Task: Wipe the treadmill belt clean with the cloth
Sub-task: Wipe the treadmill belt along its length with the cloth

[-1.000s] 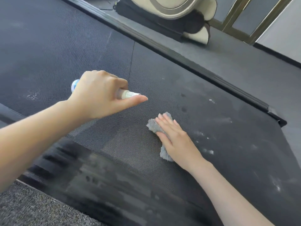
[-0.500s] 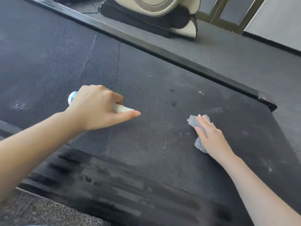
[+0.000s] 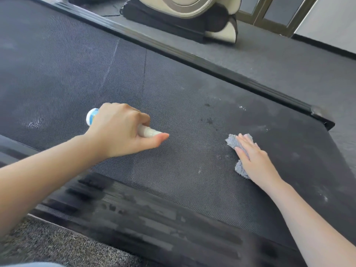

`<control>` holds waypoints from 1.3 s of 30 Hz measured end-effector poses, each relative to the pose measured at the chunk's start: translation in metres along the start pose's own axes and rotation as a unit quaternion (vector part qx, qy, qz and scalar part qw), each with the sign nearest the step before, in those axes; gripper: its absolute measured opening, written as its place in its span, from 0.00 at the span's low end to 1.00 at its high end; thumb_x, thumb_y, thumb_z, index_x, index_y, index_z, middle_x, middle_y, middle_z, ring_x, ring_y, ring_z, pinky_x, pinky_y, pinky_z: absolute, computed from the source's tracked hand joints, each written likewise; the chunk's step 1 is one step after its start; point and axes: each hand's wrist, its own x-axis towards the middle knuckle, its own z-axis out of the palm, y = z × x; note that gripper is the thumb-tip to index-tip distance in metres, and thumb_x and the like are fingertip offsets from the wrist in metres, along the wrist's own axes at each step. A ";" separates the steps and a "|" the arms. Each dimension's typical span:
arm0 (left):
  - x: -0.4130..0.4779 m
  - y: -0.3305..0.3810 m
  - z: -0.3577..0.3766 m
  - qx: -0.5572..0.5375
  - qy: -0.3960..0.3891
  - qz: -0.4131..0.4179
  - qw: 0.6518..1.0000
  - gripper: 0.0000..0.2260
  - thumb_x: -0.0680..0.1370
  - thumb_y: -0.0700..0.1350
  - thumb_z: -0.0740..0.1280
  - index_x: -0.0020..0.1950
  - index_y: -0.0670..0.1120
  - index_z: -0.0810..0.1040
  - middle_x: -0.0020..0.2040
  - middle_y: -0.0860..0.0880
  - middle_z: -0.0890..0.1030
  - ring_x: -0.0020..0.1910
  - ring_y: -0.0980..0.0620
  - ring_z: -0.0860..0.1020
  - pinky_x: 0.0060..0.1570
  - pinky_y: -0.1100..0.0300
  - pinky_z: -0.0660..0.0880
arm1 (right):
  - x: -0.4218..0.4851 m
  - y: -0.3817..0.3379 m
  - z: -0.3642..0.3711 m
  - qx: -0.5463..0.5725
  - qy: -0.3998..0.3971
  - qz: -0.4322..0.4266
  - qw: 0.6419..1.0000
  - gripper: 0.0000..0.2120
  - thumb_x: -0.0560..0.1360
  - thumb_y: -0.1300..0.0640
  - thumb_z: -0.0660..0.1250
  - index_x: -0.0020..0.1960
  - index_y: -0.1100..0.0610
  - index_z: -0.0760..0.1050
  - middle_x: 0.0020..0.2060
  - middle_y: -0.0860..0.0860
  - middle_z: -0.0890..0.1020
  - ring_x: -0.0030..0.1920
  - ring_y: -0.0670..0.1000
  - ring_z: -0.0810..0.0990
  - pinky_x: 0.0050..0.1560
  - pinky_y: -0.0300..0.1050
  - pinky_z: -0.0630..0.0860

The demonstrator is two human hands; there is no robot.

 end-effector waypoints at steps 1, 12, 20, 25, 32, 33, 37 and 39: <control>0.006 0.000 0.003 -0.002 0.007 -0.002 1.000 0.30 0.67 0.71 0.51 0.25 0.45 0.66 0.21 0.51 0.71 0.22 0.48 0.71 0.27 0.66 0.51 | 0.001 0.000 0.000 -0.002 0.001 -0.002 1.000 0.22 0.81 0.53 0.54 0.74 0.52 0.58 0.74 0.43 0.57 0.67 0.34 0.47 0.69 0.34 0.41; 0.081 -0.006 0.036 -0.105 0.008 -0.078 0.991 0.26 0.68 0.69 0.51 0.27 0.47 0.67 0.25 0.51 0.69 0.34 0.44 0.72 0.31 0.60 0.58 | -0.001 -0.004 -0.002 0.007 -0.007 0.018 1.000 0.21 0.81 0.53 0.53 0.74 0.50 0.58 0.70 0.37 0.56 0.68 0.36 0.48 0.67 0.33 0.43; 0.118 -0.003 0.070 -0.073 0.061 -0.041 0.995 0.30 0.67 0.71 0.47 0.30 0.46 0.71 0.28 0.45 0.76 0.34 0.40 0.76 0.35 0.56 0.67 | 0.003 0.001 0.002 0.017 0.008 0.007 1.000 0.22 0.81 0.52 0.53 0.74 0.50 0.58 0.72 0.39 0.56 0.68 0.34 0.46 0.68 0.31 0.41; 0.139 0.001 0.081 -0.070 0.046 -0.048 0.995 0.33 0.67 0.71 0.48 0.33 0.43 0.75 0.31 0.42 0.76 0.37 0.38 0.77 0.38 0.55 0.68 | 0.004 0.001 0.001 0.011 -0.002 0.001 1.000 0.22 0.81 0.52 0.53 0.74 0.51 0.58 0.74 0.41 0.56 0.70 0.35 0.45 0.68 0.31 0.40; 0.188 0.016 0.101 -0.019 -0.001 -0.072 0.997 0.32 0.69 0.70 0.52 0.36 0.44 0.79 0.34 0.44 0.75 0.39 0.40 0.74 0.38 0.56 0.63 | 0.004 0.006 0.003 0.019 0.003 -0.010 1.000 0.22 0.81 0.52 0.53 0.74 0.51 0.58 0.74 0.41 0.56 0.70 0.31 0.44 0.67 0.25 0.37; 0.196 0.018 0.104 -0.016 -0.002 -0.079 0.997 0.31 0.70 0.70 0.53 0.37 0.44 0.80 0.34 0.44 0.75 0.39 0.40 0.74 0.38 0.56 0.62 | 0.005 0.006 0.003 0.020 0.004 -0.012 1.000 0.22 0.81 0.52 0.53 0.74 0.51 0.57 0.74 0.40 0.56 0.70 0.31 0.44 0.67 0.26 0.38; 0.226 0.026 0.116 -0.031 0.016 -0.123 0.992 0.29 0.73 0.67 0.56 0.36 0.42 0.79 0.32 0.44 0.72 0.42 0.37 0.77 0.39 0.55 0.63 | 0.005 0.007 0.005 0.017 0.003 -0.017 1.000 0.22 0.81 0.52 0.52 0.75 0.49 0.56 0.73 0.39 0.54 0.70 0.31 0.43 0.67 0.25 0.36; 0.240 0.028 0.119 -0.040 0.038 -0.150 0.987 0.29 0.74 0.65 0.56 0.37 0.41 0.79 0.34 0.41 0.75 0.43 0.36 0.77 0.39 0.54 0.64 | 0.006 0.008 0.005 0.019 0.007 -0.023 1.000 0.22 0.81 0.52 0.52 0.75 0.49 0.55 0.73 0.38 0.54 0.70 0.30 0.43 0.68 0.26 0.36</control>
